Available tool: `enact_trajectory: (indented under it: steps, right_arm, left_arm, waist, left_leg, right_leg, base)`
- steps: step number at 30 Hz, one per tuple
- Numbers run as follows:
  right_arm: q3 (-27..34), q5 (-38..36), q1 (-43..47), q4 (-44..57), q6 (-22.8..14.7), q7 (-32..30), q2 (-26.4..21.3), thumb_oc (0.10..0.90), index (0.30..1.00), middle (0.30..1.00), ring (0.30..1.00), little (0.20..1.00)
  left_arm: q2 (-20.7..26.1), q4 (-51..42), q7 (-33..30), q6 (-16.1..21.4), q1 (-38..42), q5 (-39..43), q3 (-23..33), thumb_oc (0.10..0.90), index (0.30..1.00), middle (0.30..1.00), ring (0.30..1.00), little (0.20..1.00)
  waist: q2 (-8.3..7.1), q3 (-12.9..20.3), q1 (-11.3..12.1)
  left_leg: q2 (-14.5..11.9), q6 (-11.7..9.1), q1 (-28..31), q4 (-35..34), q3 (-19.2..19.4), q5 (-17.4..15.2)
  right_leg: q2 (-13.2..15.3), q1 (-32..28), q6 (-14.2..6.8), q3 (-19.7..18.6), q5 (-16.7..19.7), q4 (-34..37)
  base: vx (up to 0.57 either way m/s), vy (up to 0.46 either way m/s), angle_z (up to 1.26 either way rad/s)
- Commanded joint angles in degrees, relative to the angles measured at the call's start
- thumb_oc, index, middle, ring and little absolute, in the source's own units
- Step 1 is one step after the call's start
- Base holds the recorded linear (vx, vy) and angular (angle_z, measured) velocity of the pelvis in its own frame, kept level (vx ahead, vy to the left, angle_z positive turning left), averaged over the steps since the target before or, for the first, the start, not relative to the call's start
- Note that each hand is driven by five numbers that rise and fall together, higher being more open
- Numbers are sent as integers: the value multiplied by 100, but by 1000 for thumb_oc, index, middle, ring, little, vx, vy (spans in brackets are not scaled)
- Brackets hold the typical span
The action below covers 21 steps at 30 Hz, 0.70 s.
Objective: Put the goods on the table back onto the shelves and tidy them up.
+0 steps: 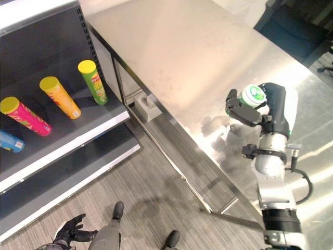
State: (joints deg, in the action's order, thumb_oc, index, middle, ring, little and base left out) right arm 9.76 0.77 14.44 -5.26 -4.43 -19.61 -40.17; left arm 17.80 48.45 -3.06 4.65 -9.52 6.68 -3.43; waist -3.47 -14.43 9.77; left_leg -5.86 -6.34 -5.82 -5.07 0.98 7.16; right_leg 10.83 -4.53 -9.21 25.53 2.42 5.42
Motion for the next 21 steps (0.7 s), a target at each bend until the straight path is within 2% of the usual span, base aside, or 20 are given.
enact_trajectory:
  steps: [1, 5, 8, 13, 16, 17, 18, 19, 20, 21]
  right_arm:
    - [278, -352, 480, 702, -622, 39, -891, 400, 300, 300, 300, 300]
    - [-74, -1029, 1029, 993, -837, 490, -1137, 400, 300, 300, 300, 300]
    - [-320, -1303, 1516, 1136, -969, 582, -1209, 400, 300, 300, 300, 300]
    - [-967, -2078, 2626, 1005, -1170, 729, -1488, 400, 300, 300, 300, 300]
    - [-1204, -2313, 2993, 903, -1235, 775, -1582, 400, 300, 300, 300, 300]
    - [-1322, -2381, 3176, 856, -1260, 731, -1705, 400, 300, 300, 300, 300]
    - [-1344, -2384, 3205, 842, -1265, 730, -1711, 400, 300, 300, 300, 300]
    - [-1463, -2444, 3278, 831, -1225, 730, -1815, 400, 300, 300, 300, 300]
    - [-1492, -2449, 3308, 818, -1226, 729, -1814, 400, 300, 300, 300, 300]
    - [-1565, -2476, 3396, 797, -1224, 716, -1843, 400, 300, 300, 300, 300]
  left_arm:
    - [353, 93, -36, 89, 52, 41, 45, 800, 900, 900, 900, 900]
    - [386, 110, 60, 76, 5, 122, 49, 800, 900, 900, 900, 900]
    - [370, 193, 75, 94, -3, 171, 10, 800, 900, 900, 900, 900]
    - [380, 343, 125, 99, -78, 254, -39, 800, 900, 900, 900, 900]
    - [392, 415, 113, 108, -29, 293, -59, 800, 900, 900, 900, 900]
    - [417, 405, 107, 114, 40, 289, -106, 800, 900, 900, 900, 900]
    - [407, 409, 107, 115, 47, 289, -101, 800, 900, 900, 900, 900]
    - [431, 357, 130, 109, 64, 259, -144, 800, 900, 900, 900, 900]
    - [422, 350, 131, 105, 56, 258, -134, 800, 900, 900, 900, 900]
    - [419, 355, 144, 103, 42, 231, -159, 800, 900, 900, 900, 900]
  waist:
    - [-92, 549, 1]
    - [-122, 729, 106]
    - [-95, 781, 218]
    - [6, 811, 469]
    - [59, 744, 563]
    - [44, 645, 570]
    - [49, 647, 550]
    - [-16, 672, 463]
    - [-11, 670, 459]
    - [-20, 663, 438]
  left_leg:
    - [-62, -40, 290, 7, 308, -439]
    - [-195, -175, 407, 7, 278, -369]
    - [-319, -296, 461, 24, 217, -299]
    - [-588, -554, 305, 58, -58, 66]
    - [-677, -645, 86, 87, -182, 320]
    - [-769, -619, -124, 214, 114, 403]
    - [-763, -618, -146, 230, 99, 398]
    - [-919, -482, -136, 531, 640, 185]
    - [-924, -484, -147, 580, 645, 141]
    - [-944, -429, -93, 819, 785, -47]
  right_leg:
    - [93, -23, -186, -191, -106, -42]
    - [-51, -210, -89, -129, -260, -42]
    - [-184, -351, 2, -75, -389, -42]
    - [-516, -441, 231, 48, -616, -42]
    - [-585, -419, 260, 162, -641, -42]
    - [-537, -397, 270, 348, -628, -42]
    - [-534, -392, 269, 362, -630, -42]
    - [-470, -361, 277, 481, -691, -42]
    - [-470, -367, 276, 473, -702, -42]
    - [-410, -337, 273, 563, -635, -42]
  base:
    - [-21, -61, -2]
    - [-46, -138, -1]
    - [-62, -191, 11]
    - [-103, -176, 21]
    - [-136, -90, 38]
    - [-198, -92, 57]
    - [-194, -76, 100]
    - [-53, -40, 131]
    - [-111, -31, 131]
    - [-138, 42, 97]
